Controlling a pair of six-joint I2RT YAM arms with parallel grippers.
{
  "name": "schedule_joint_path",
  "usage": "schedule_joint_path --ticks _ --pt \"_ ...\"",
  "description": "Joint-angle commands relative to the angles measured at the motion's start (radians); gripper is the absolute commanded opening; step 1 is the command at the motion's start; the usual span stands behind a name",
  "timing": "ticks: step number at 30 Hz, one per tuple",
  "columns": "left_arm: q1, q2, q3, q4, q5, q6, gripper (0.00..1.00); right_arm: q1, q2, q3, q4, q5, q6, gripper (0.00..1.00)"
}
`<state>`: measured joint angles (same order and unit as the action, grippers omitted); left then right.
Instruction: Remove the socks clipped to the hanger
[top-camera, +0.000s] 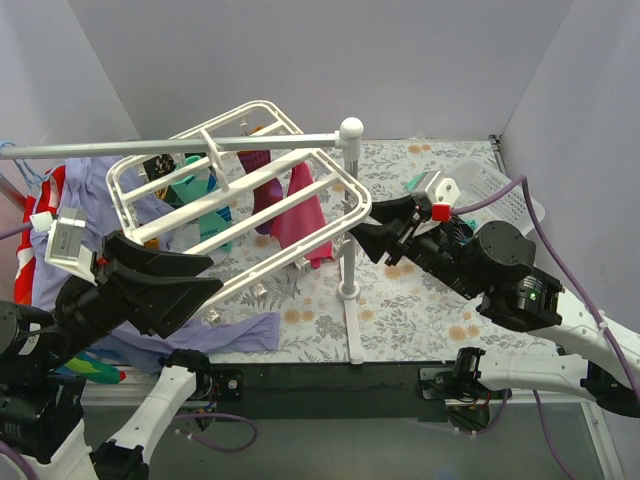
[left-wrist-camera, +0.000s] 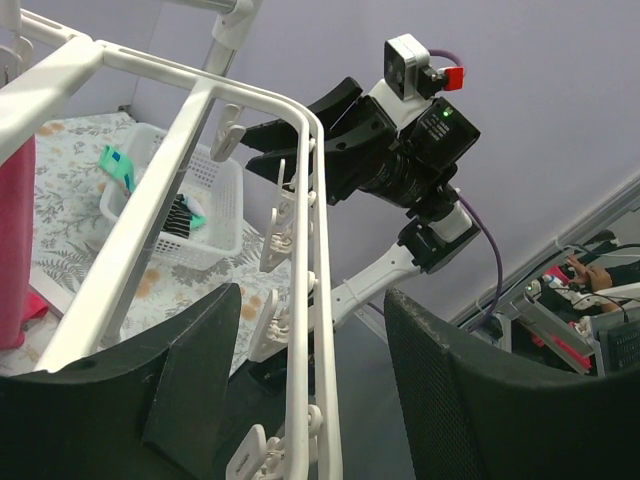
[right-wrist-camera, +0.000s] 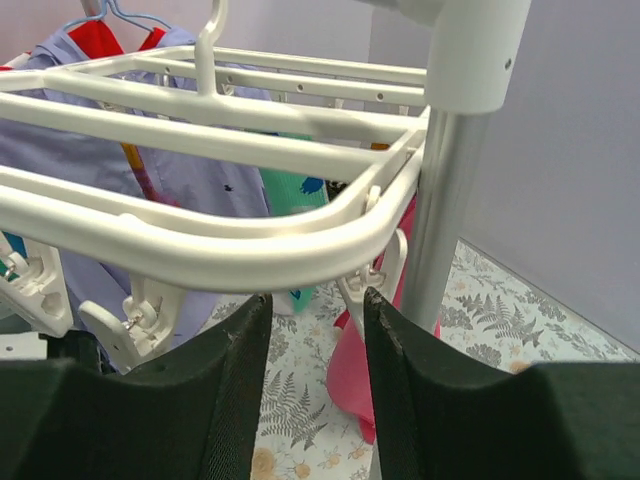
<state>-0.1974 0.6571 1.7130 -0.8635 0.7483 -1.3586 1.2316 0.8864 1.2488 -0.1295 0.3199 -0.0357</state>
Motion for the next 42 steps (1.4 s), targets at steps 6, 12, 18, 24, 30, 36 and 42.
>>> schedule_joint_path --ticks 6,12,18,24,30,36,42 --pt "0.007 -0.008 -0.013 -0.055 0.020 -0.004 0.56 -0.006 0.092 0.116 0.110 -0.034 -0.112 0.38" --pt "0.007 -0.008 0.003 -0.088 0.023 -0.004 0.55 -0.027 0.157 0.162 0.157 -0.106 -0.101 0.14" --pt "0.007 -0.008 0.010 -0.104 0.057 -0.025 0.55 -0.098 0.210 0.163 0.194 -0.243 0.019 0.01" --pt "0.009 -0.008 0.008 -0.049 0.098 -0.085 0.54 -0.145 0.249 0.140 0.243 -0.344 0.147 0.01" --pt "0.026 -0.023 -0.065 0.081 0.157 -0.168 0.55 -0.195 0.269 0.120 0.249 -0.367 0.240 0.02" --pt "0.042 -0.030 -0.113 0.173 0.194 -0.217 0.54 -0.196 0.234 0.103 0.099 -0.329 0.230 0.50" --pt "0.056 -0.040 -0.153 0.204 0.217 -0.221 0.54 -0.196 0.114 0.052 -0.048 -0.286 0.206 0.71"
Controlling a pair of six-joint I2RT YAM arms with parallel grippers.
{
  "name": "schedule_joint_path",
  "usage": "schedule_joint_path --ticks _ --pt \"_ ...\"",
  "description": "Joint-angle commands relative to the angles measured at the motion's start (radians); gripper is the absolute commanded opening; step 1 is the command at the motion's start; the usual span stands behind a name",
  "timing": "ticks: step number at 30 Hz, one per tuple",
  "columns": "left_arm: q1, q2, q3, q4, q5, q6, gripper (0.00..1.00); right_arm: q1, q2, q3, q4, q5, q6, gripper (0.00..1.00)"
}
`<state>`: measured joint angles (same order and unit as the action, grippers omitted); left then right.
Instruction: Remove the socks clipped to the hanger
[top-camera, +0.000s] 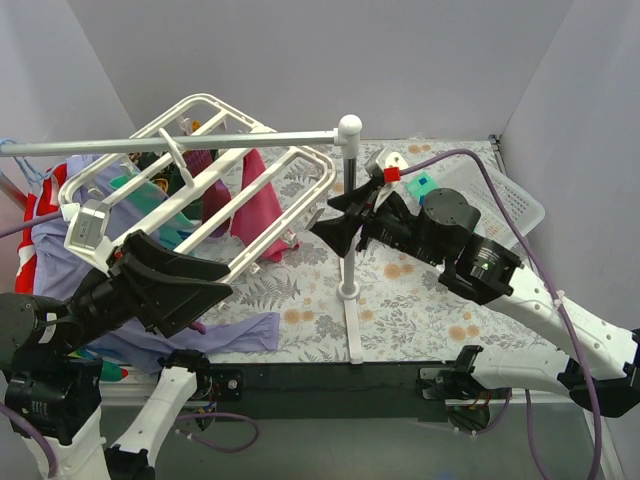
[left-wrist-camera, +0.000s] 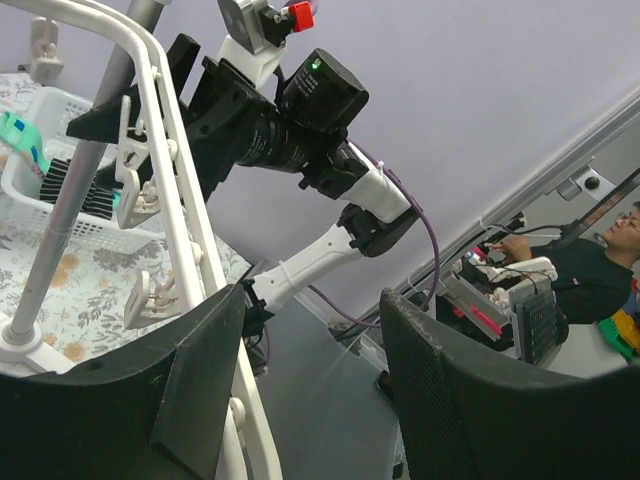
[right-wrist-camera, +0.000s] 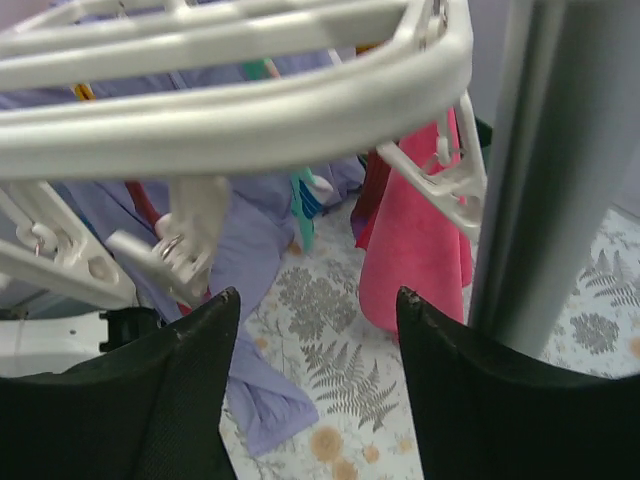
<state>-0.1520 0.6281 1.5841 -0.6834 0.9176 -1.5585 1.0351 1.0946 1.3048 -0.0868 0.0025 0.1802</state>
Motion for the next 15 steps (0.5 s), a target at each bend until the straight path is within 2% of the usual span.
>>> schedule_joint_path --ticks 1,5,6,9,11,12,15 --pt "0.012 -0.011 -0.032 0.030 0.049 -0.023 0.54 0.000 -0.108 -0.004 -0.122 0.031 -0.019 0.76" --pt "0.015 -0.010 -0.029 0.035 0.058 -0.028 0.54 0.002 -0.162 -0.018 -0.244 -0.070 -0.079 0.83" --pt "0.015 -0.008 -0.027 0.035 0.059 -0.029 0.54 0.006 -0.174 -0.038 -0.246 -0.155 -0.094 0.85" --pt "0.019 -0.010 -0.030 0.035 0.063 -0.031 0.54 0.068 -0.171 -0.058 -0.214 -0.237 -0.079 0.86" --pt "0.022 -0.011 -0.036 0.035 0.061 -0.031 0.54 0.150 -0.167 -0.085 -0.162 -0.198 -0.076 0.87" --pt "0.023 -0.013 -0.041 0.033 0.060 -0.031 0.54 0.252 -0.153 -0.088 -0.121 -0.123 -0.082 0.87" --pt "0.026 -0.018 -0.044 0.035 0.061 -0.035 0.54 0.377 -0.105 -0.065 -0.070 -0.055 -0.125 0.87"
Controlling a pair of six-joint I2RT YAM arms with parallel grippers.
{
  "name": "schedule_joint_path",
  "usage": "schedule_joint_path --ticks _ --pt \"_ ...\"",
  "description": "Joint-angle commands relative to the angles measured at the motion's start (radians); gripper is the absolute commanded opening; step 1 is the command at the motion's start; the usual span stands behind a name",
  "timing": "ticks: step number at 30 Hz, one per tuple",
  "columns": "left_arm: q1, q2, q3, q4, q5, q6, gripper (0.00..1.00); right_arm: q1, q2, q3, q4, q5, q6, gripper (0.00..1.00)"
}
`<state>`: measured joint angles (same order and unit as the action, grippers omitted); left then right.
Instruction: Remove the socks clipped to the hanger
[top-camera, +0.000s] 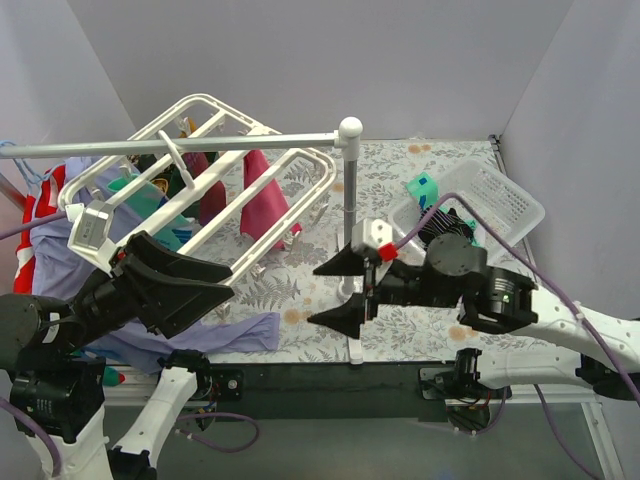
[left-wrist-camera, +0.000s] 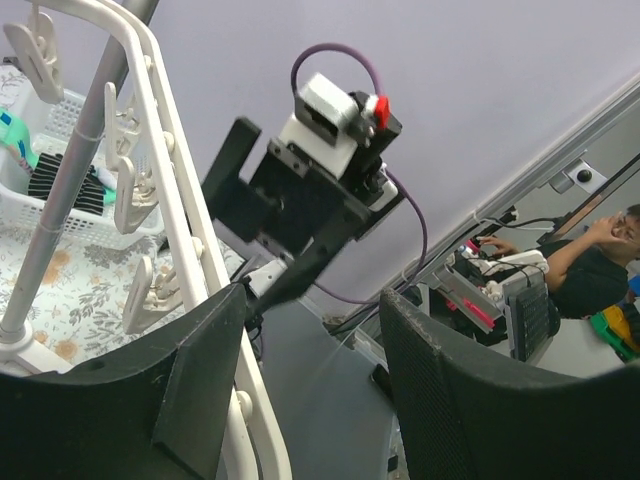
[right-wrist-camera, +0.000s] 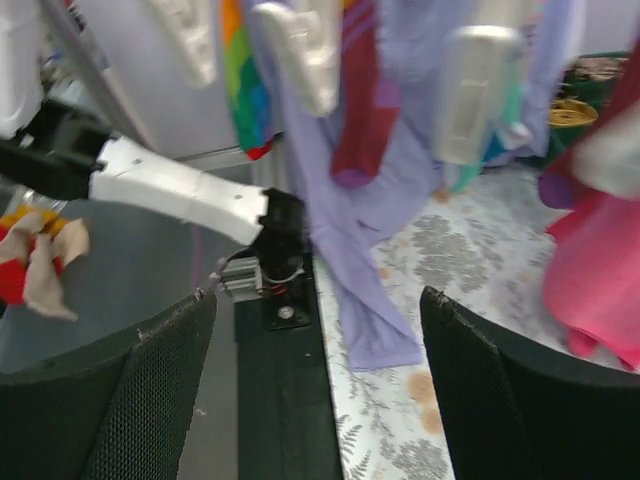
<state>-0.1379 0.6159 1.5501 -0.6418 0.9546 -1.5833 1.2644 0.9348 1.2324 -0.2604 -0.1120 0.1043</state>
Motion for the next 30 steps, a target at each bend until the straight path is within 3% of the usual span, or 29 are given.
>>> schedule_joint_path --ticks 1,6,12,16,25,27,29,30 --pt "0.015 -0.007 -0.010 -0.009 0.027 -0.010 0.54 0.164 0.067 0.010 0.145 0.073 -0.060 0.87" --pt "0.018 -0.010 -0.013 -0.009 0.026 -0.010 0.54 0.194 0.139 0.042 0.251 0.193 -0.080 0.88" --pt "0.021 -0.013 -0.021 -0.009 0.027 -0.010 0.54 0.194 0.231 0.104 0.375 0.228 -0.101 0.82" --pt "0.021 -0.010 -0.013 -0.013 0.030 -0.007 0.54 0.196 0.257 0.104 0.457 0.244 -0.101 0.65" --pt "0.021 -0.010 -0.008 -0.019 0.030 -0.004 0.54 0.196 0.291 0.125 0.521 0.258 -0.100 0.55" --pt "0.023 -0.007 -0.007 -0.021 0.032 -0.001 0.54 0.196 0.298 0.131 0.526 0.258 -0.095 0.44" --pt "0.023 -0.007 -0.007 -0.019 0.032 -0.003 0.54 0.196 0.306 0.133 0.527 0.264 -0.083 0.39" --pt "0.023 -0.008 -0.002 -0.021 0.032 -0.004 0.54 0.196 0.306 0.133 0.526 0.271 -0.080 0.31"
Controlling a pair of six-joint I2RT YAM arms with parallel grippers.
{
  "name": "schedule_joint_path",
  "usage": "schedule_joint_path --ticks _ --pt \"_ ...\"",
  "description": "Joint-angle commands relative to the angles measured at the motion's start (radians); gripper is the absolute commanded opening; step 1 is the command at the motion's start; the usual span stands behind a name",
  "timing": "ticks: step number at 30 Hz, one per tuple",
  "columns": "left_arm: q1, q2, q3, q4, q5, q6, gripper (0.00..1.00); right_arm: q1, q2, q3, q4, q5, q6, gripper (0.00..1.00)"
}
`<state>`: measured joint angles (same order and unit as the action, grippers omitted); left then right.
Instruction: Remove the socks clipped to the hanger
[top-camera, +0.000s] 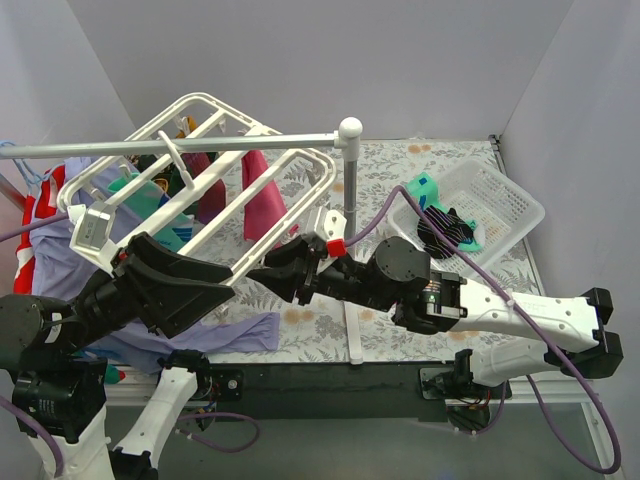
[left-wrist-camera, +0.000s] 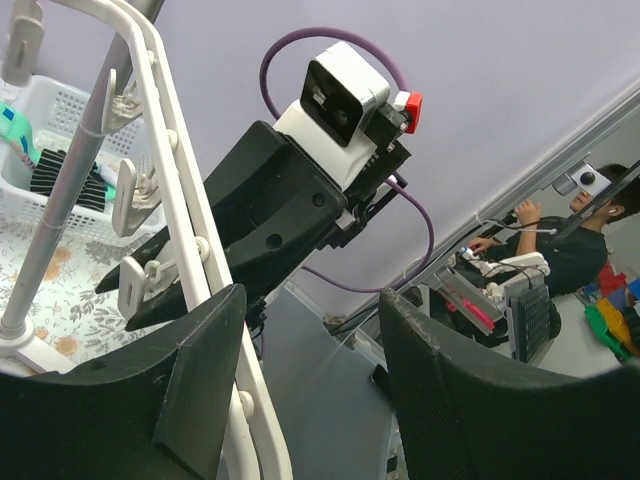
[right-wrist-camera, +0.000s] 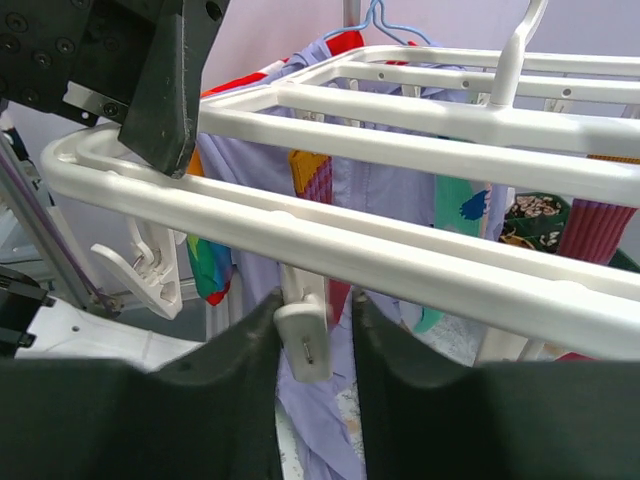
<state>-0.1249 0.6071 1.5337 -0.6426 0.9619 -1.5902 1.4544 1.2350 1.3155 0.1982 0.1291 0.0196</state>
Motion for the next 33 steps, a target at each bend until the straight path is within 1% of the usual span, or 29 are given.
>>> schedule_joint_path --ticks 1,2,3,6,9,13,14,17,18,20,23,26,29,32,33 --pt "0.010 0.003 0.016 -0.019 0.024 0.003 0.54 0.006 0.004 0.047 0.066 0.036 0.012 0.27" --pt "0.010 0.003 0.020 -0.020 0.023 0.003 0.54 0.006 -0.005 0.035 0.067 0.049 0.017 0.25" --pt "0.010 0.005 0.025 -0.020 0.020 0.003 0.54 0.006 -0.011 0.028 0.066 0.053 0.020 0.19" --pt "0.010 0.011 0.052 -0.035 0.002 0.010 0.56 -0.008 -0.042 0.002 0.058 0.052 0.042 0.14" --pt "0.010 0.022 0.104 -0.061 -0.035 0.033 0.57 -0.063 -0.072 -0.021 0.027 -0.011 0.094 0.10" --pt "0.010 0.045 0.178 -0.107 -0.089 0.071 0.59 -0.159 -0.097 -0.030 -0.020 -0.104 0.157 0.09" --pt "0.010 0.048 0.212 -0.120 -0.103 0.088 0.59 -0.181 -0.106 -0.033 -0.023 -0.155 0.166 0.09" --pt "0.010 0.060 0.268 -0.160 -0.164 0.119 0.60 -0.262 -0.121 -0.045 -0.043 -0.213 0.212 0.09" --pt "0.010 0.062 0.284 -0.184 -0.196 0.130 0.60 -0.284 -0.124 -0.048 -0.051 -0.254 0.223 0.09" --pt "0.010 0.069 0.305 -0.225 -0.216 0.150 0.61 -0.341 -0.132 -0.050 -0.059 -0.299 0.241 0.09" --pt "0.011 0.080 0.313 -0.282 -0.216 0.177 0.61 -0.407 -0.132 -0.036 -0.088 -0.350 0.249 0.10" --pt "0.010 0.066 0.275 -0.305 -0.206 0.185 0.61 -0.465 -0.124 -0.027 -0.109 -0.403 0.252 0.13" --pt "0.010 0.046 0.220 -0.315 -0.190 0.185 0.61 -0.526 -0.120 -0.030 -0.118 -0.457 0.267 0.18" --pt "0.010 0.031 0.166 -0.309 -0.175 0.176 0.61 -0.562 -0.120 -0.033 -0.121 -0.480 0.269 0.25" --pt "0.010 0.029 0.155 -0.305 -0.170 0.173 0.60 -0.566 -0.120 -0.032 -0.125 -0.485 0.272 0.33"
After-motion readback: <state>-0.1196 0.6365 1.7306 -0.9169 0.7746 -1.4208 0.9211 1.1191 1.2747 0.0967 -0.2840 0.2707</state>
